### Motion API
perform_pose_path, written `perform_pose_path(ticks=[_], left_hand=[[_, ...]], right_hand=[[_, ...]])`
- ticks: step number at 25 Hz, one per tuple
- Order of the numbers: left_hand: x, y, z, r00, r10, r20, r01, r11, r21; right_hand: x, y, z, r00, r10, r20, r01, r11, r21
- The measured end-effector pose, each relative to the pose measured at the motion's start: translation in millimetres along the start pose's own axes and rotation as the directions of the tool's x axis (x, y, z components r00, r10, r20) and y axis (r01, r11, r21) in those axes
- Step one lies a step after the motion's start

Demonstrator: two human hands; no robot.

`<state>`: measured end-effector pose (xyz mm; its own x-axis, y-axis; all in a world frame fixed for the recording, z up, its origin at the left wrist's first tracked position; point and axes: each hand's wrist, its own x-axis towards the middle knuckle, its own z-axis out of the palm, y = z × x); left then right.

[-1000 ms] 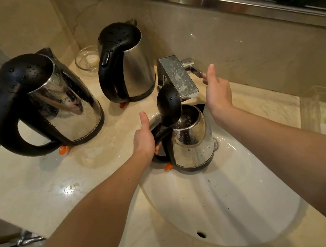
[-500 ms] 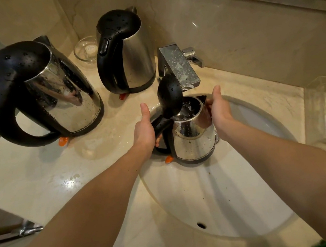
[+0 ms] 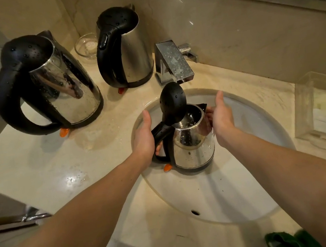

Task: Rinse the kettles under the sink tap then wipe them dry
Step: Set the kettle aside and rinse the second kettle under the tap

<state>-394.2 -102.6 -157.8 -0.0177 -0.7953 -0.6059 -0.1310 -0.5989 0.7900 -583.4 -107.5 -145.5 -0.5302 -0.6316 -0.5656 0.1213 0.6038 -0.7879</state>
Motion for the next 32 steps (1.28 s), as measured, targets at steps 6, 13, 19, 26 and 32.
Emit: perform_pose_path(ticks=[6, 13, 19, 26, 32], left_hand=[[-31.9, 17.9, -3.0, 1.0, 0.006, -0.006, -0.006, 0.999, -0.038], [-82.0, 59.6, -19.2, 0.995, 0.077, -0.058, -0.079, 0.997, -0.028], [-111.2, 79.8, -49.8, 0.974, 0.155, -0.167, -0.167, 0.984, -0.059], [-133.3, 98.0, -98.3, 0.947, 0.233, -0.219, -0.258, 0.962, -0.09], [-134.4, 89.7, -158.7, 0.919, 0.258, -0.297, -0.3, 0.948, -0.105]], right_hand=[[-27.4, -18.1, -13.3, 0.998, -0.064, -0.008, 0.064, 0.997, -0.035], [-82.7, -69.1, -20.3, 0.986, -0.165, 0.033, 0.168, 0.979, -0.112], [-179.0, -128.4, -3.5, 0.921, -0.39, 0.006, 0.383, 0.907, 0.176], [-233.8, -165.1, 68.1, 0.698, -0.715, 0.052, 0.645, 0.594, -0.48], [-229.9, -162.2, 117.3, 0.865, -0.491, 0.109, 0.459, 0.681, -0.57]])
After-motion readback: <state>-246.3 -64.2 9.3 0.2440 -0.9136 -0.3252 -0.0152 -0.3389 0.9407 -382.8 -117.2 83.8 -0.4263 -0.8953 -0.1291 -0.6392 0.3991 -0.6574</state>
